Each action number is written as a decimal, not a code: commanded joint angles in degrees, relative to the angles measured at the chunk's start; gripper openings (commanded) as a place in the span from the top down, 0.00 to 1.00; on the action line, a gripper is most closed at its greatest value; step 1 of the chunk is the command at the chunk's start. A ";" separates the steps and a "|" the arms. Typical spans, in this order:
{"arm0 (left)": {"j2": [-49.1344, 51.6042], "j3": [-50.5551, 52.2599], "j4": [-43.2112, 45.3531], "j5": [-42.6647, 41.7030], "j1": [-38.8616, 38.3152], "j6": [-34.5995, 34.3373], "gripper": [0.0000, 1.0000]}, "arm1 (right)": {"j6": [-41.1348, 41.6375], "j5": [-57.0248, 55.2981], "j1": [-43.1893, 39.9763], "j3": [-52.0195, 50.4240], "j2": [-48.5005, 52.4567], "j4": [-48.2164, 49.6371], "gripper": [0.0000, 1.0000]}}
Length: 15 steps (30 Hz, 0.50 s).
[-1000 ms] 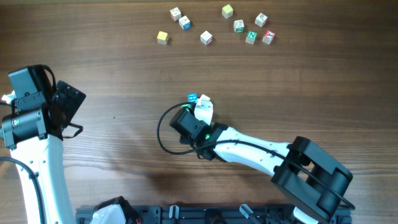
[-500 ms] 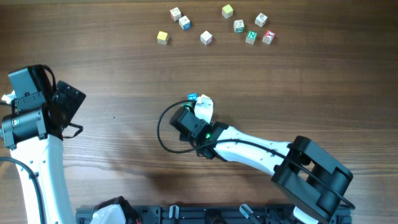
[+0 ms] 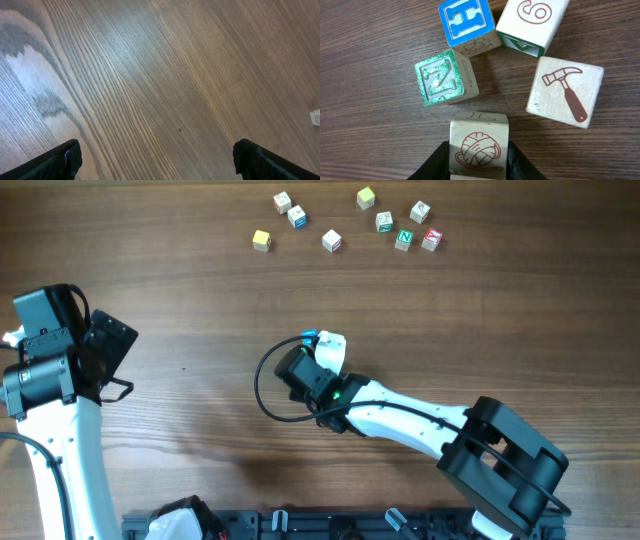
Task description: Form a circle
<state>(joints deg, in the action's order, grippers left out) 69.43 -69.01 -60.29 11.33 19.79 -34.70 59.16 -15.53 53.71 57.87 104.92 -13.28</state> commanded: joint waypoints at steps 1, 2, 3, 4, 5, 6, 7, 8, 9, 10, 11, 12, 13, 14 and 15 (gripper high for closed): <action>0.13 -0.39 0.00 0.72 0.42 -0.70 0.00 | 0.83 -1.68 -0.46 0.55 0.98 0.37 0.64; 0.13 -0.39 0.00 0.72 0.42 -0.70 0.00 | 0.85 -1.68 -0.44 0.55 0.98 0.35 0.61; 0.13 -0.39 0.00 0.72 0.42 -0.70 0.00 | 0.83 -1.68 -0.44 0.52 0.98 0.33 0.61; 0.13 -0.39 0.00 0.74 0.42 -0.70 0.00 | 0.83 -1.68 -0.44 0.55 0.98 0.26 0.60; 0.13 -0.39 0.00 0.72 0.42 -0.70 0.00 | 0.83 -1.66 -0.44 0.52 0.98 0.20 0.60; 0.13 -0.39 0.00 0.74 0.42 -0.70 0.00 | 0.85 -1.64 -0.44 0.55 0.98 0.20 0.59; 0.13 -0.39 0.00 0.72 0.42 -0.70 0.00 | 0.85 -1.64 -0.44 0.55 0.98 0.20 0.57; 0.13 -0.39 0.00 0.72 0.42 -0.70 0.00 | 0.85 -1.64 -0.44 0.55 0.98 0.22 0.57; 0.13 -0.39 0.00 0.72 0.42 -0.70 0.00 | 0.85 -1.64 -0.44 0.55 0.98 0.22 0.56; 0.13 -0.39 0.00 0.72 0.42 -0.70 0.00 | 0.87 -1.55 -0.44 0.55 0.98 0.22 0.56; 0.13 -0.39 0.00 0.72 0.42 -0.70 0.00 | 0.85 -1.14 -0.44 0.55 0.98 0.22 0.56; 0.13 -0.39 0.00 0.72 0.42 -0.70 0.00 | 0.85 -0.76 -0.44 0.55 0.96 0.20 0.57; 0.13 -0.39 0.00 0.72 0.42 -0.70 0.00 | 0.83 -0.33 -0.44 0.55 0.94 0.20 0.58; 0.13 -0.39 0.00 0.72 0.42 -0.70 0.00 | 0.79 0.37 -0.44 0.55 0.92 0.15 0.58; 0.13 -0.39 0.00 0.72 0.42 -0.70 0.00 | 0.76 0.94 -0.44 0.61 0.79 -0.35 0.58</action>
<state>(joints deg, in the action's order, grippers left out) 69.43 -69.01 -60.29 11.31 19.79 -34.70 59.40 -15.49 53.56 57.87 104.92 -13.17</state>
